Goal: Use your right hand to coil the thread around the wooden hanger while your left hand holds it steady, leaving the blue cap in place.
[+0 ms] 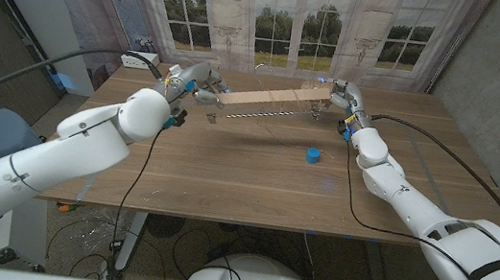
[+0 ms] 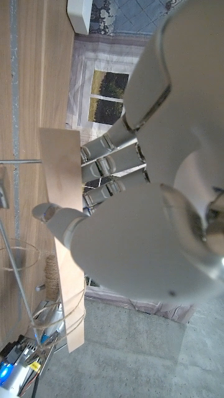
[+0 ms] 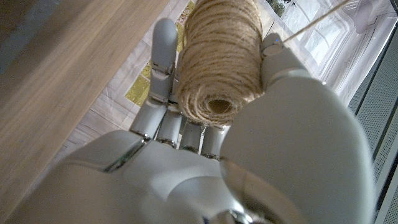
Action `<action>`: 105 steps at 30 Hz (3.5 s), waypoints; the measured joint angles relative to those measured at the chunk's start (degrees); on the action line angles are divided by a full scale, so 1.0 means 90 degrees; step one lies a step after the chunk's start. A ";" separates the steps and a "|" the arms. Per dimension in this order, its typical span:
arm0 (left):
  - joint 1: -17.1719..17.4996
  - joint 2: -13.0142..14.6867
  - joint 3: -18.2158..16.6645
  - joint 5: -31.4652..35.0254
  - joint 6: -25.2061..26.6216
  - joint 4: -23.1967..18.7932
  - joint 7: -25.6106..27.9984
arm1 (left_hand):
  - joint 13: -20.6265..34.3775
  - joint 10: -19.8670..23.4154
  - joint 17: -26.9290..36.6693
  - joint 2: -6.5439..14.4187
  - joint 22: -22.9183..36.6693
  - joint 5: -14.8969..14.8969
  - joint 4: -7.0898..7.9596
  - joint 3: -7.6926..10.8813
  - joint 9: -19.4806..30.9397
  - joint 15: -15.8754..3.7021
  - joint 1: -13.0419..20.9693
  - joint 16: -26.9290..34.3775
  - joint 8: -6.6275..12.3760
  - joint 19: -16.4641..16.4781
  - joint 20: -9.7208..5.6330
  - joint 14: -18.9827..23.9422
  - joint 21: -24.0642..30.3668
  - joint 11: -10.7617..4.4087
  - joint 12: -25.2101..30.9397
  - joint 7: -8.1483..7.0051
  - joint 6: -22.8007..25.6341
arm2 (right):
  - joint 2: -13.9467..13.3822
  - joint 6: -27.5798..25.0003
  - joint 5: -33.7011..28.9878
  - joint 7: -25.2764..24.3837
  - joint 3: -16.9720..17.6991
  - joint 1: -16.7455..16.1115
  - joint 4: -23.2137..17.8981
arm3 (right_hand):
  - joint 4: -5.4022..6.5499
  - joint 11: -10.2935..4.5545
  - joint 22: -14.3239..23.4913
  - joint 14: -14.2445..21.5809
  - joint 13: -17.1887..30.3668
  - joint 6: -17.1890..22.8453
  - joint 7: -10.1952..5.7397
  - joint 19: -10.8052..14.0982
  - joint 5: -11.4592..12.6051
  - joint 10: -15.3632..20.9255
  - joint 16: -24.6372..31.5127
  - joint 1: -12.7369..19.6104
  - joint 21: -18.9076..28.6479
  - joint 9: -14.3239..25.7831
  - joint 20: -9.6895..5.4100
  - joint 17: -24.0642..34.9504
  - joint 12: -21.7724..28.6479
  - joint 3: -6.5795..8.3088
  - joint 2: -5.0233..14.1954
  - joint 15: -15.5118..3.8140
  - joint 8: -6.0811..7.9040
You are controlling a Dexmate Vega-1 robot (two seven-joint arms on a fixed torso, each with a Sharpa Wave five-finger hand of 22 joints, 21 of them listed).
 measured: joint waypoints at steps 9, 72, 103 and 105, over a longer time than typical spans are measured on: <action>0.0017 0.0244 -0.0050 -0.0340 -0.0051 -0.0005 -0.0225 | -0.0001 0.0012 0.0031 0.0000 0.0000 0.0000 -0.0010 0.0011 0.0002 0.0000 0.0000 -0.0022 -0.0010 -0.0064 0.0019 0.0000 0.0004 0.0013 -0.0029 0.0000 0.0000 | -0.0011 0.0006 -0.0164 -0.0033 -0.0077 0.0229 -0.0005 | 0.0006 0.0000 0.0000 0.0000 0.0000 0.0000 0.0000 0.0000 -0.0001 0.0000 0.0000 0.0000 0.0024 -0.0003 0.0000 0.0006 0.0000 0.0006 0.0000 0.0000 -0.0002; -0.1196 0.0243 0.1251 -0.0470 0.1577 0.0404 -0.0251 | 0.0062 0.0011 0.0041 -0.0001 0.0001 0.0000 -0.0016 0.0016 0.0038 0.0019 0.0001 -0.0051 -0.0140 -0.0189 0.0031 0.0019 0.0200 0.0078 -0.0123 0.0000 0.0000 | -0.0156 0.1238 -0.2306 -0.1318 -0.0329 0.0054 -0.1090 | 0.0002 0.0000 -0.0029 0.0000 0.0000 0.0001 0.0000 0.0000 -0.0002 0.0001 -0.0119 0.0000 0.0144 0.0008 0.0000 0.0056 0.0000 0.0058 0.0000 0.0000 0.0003; -0.1285 -0.0276 0.1299 -0.0048 0.1551 0.0690 0.0596 | 0.0090 0.0046 0.0058 -0.0036 0.0001 0.0000 -0.0015 0.0015 0.0175 0.0020 0.0036 -0.0093 -0.0201 -0.0246 0.0019 0.0020 0.0309 0.0042 -0.0153 0.0001 0.0002 | -0.0956 0.0630 -0.2706 -0.1537 0.0183 -0.1104 -0.2972 | -0.0021 0.0023 -0.0028 0.0000 0.0000 0.0045 0.0045 0.0000 0.0004 0.0025 -0.0142 0.0000 0.0262 0.0025 0.0000 0.0100 0.0000 0.0078 0.0000 0.0000 0.0003; -0.1291 -0.0332 0.1299 -0.0006 0.1544 0.0719 0.0664 | 0.0090 0.0046 0.0058 -0.0036 0.0001 0.0000 -0.0015 0.0015 0.0175 0.0020 0.0036 -0.0094 -0.0200 -0.0246 0.0019 0.0020 0.0309 0.0042 -0.0153 0.0001 0.0002 | -0.1117 0.0578 -0.2516 -0.1310 0.0255 -0.1243 -0.3212 | -0.0022 0.0024 -0.0028 0.0000 0.0000 0.0045 0.0045 0.0000 0.0004 0.0025 -0.0142 0.0000 0.0262 0.0025 0.0000 0.0099 0.0000 0.0075 0.0000 0.0000 0.0003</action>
